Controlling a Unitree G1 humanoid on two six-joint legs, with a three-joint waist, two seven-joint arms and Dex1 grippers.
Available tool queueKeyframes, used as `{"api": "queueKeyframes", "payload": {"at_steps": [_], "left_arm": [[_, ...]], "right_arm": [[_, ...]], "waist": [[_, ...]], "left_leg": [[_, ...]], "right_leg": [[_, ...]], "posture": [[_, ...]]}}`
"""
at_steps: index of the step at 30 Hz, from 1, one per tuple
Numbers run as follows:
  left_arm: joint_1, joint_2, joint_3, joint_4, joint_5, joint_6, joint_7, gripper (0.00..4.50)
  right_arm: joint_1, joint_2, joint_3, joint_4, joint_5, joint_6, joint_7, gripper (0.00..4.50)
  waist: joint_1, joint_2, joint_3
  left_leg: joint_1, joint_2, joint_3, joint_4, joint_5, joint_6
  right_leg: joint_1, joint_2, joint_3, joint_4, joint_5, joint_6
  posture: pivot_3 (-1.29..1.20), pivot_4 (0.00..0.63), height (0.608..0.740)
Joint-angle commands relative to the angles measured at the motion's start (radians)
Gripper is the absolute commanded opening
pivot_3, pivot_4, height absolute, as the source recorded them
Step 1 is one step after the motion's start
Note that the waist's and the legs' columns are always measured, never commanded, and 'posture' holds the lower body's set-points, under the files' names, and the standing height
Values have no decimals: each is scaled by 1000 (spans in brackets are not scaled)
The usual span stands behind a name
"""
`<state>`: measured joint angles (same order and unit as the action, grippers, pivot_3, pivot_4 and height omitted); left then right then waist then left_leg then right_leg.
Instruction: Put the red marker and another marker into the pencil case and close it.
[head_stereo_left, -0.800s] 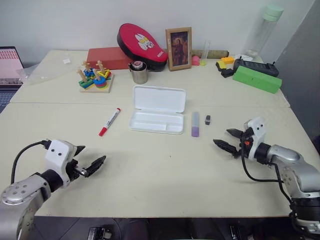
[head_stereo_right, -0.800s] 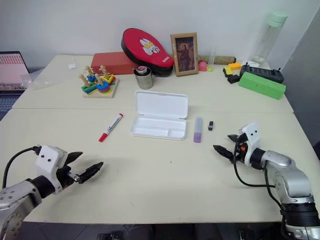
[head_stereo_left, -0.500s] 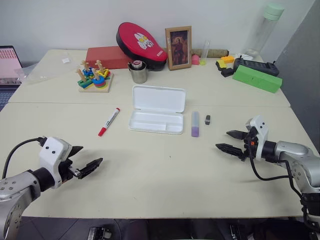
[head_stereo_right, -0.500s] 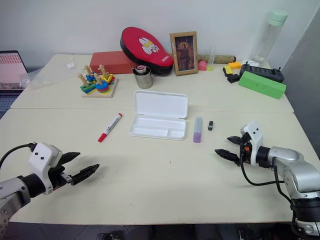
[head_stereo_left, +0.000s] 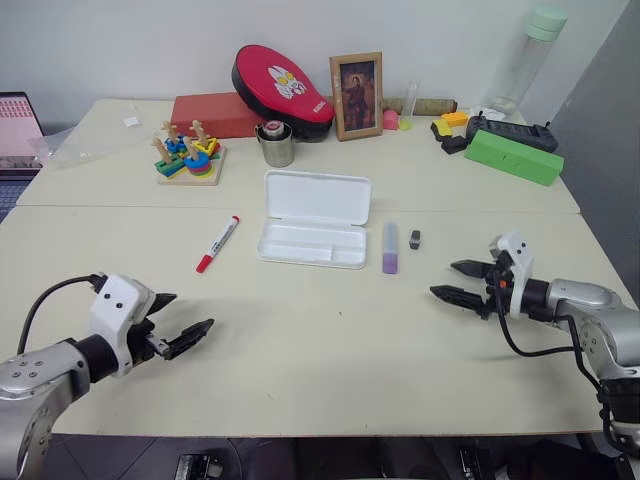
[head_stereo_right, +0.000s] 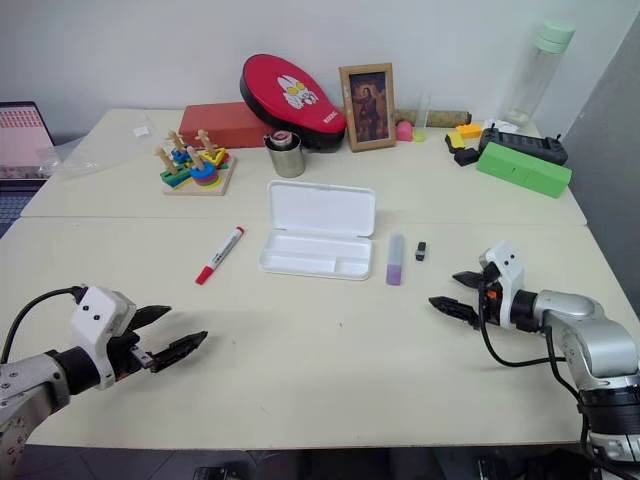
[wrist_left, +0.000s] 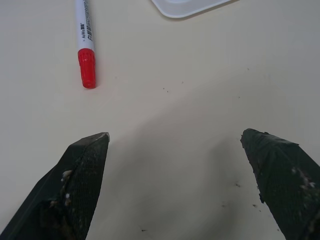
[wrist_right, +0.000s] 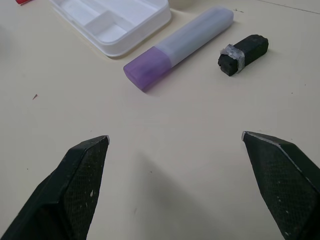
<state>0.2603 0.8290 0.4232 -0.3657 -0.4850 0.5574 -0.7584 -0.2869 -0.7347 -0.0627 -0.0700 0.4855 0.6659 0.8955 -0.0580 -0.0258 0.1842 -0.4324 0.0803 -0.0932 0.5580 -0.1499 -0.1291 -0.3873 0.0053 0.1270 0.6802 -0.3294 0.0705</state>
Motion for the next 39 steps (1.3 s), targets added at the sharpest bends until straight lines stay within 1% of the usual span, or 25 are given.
{"api": "queueKeyframes", "payload": {"at_steps": [1,10,12,13,15,18,23,27,31,34,38,39], "left_arm": [[-10,8,4,-35,0,-2,-11,4500],[-49,12,-6,-34,-14,16,-40,4500],[-70,3,-19,-39,-22,23,-41,4500],[-97,-9,-27,-62,-52,39,-40,4500],[-154,-32,-45,-113,-119,70,-36,4500],[-204,-56,-87,-145,-146,89,-30,4500],[-299,-118,-182,-189,-174,95,3,4500],[-363,-164,-235,-188,-157,81,40,4500],[-398,-202,-258,-190,-131,54,82,4500],[-404,-221,-265,-188,-111,33,106,4500],[-412,-244,-270,-183,-113,17,118,4500],[-413,-247,-270,-181,-114,15,119,4500]], "right_arm": [[-10,-4,-15,-5,5,-14,19,4465],[-32,11,-19,2,30,-19,52,4465],[-60,22,-12,-5,45,-14,68,4465],[-95,35,6,-12,53,-3,79,4465],[-184,63,76,-13,38,-2,120,4465],[-307,111,200,57,-44,-55,171,4465],[-535,267,401,326,-220,-165,207,4465],[-608,342,494,503,-322,-239,243,4465],[-650,384,526,617,-387,-270,254,4465],[-669,400,531,664,-430,-289,250,3935],[-677,422,506,698,-450,-317,234,2889],[-681,428,497,706,-453,-322,223,2713]], "waist": [[0,0,0],[0,0,0],[0,0,0],[0,0,0],[-3,1,0],[-6,1,0],[-8,1,0],[2,1,1],[9,1,1],[4,2,1],[1,2,1],[1,2,1]], "left_leg": [[0,0,0,0,0,0],[0,0,0,1,0,0],[0,0,0,1,0,0],[0,0,0,1,0,0],[0,0,0,2,0,0],[0,0,-1,5,0,0],[0,0,-2,8,0,0],[0,0,-5,12,0,0],[-1,0,-8,13,0,0],[0,0,-9,14,0,0],[0,0,-10,15,0,0],[0,0,-10,15,0,0]], "right_leg": [[0,0,0,0,0,0],[1,0,0,1,1,1],[1,0,0,1,1,1],[1,0,0,1,1,0],[1,1,0,2,1,1],[2,1,0,2,3,3],[4,1,-1,2,5,0],[7,1,-3,2,6,-1],[8,1,-6,2,6,-1],[9,1,-6,4,6,-1],[10,1,-7,5,6,-1],[10,1,-7,5,6,-1]], "posture": [[0,150,740],[0,150,740],[0,150,740],[0,150,740],[0,150,740],[0,150,740],[0,150,740],[0,150,740],[0,150,740],[0,150,740],[0,150,740],[0,150,740]]}}
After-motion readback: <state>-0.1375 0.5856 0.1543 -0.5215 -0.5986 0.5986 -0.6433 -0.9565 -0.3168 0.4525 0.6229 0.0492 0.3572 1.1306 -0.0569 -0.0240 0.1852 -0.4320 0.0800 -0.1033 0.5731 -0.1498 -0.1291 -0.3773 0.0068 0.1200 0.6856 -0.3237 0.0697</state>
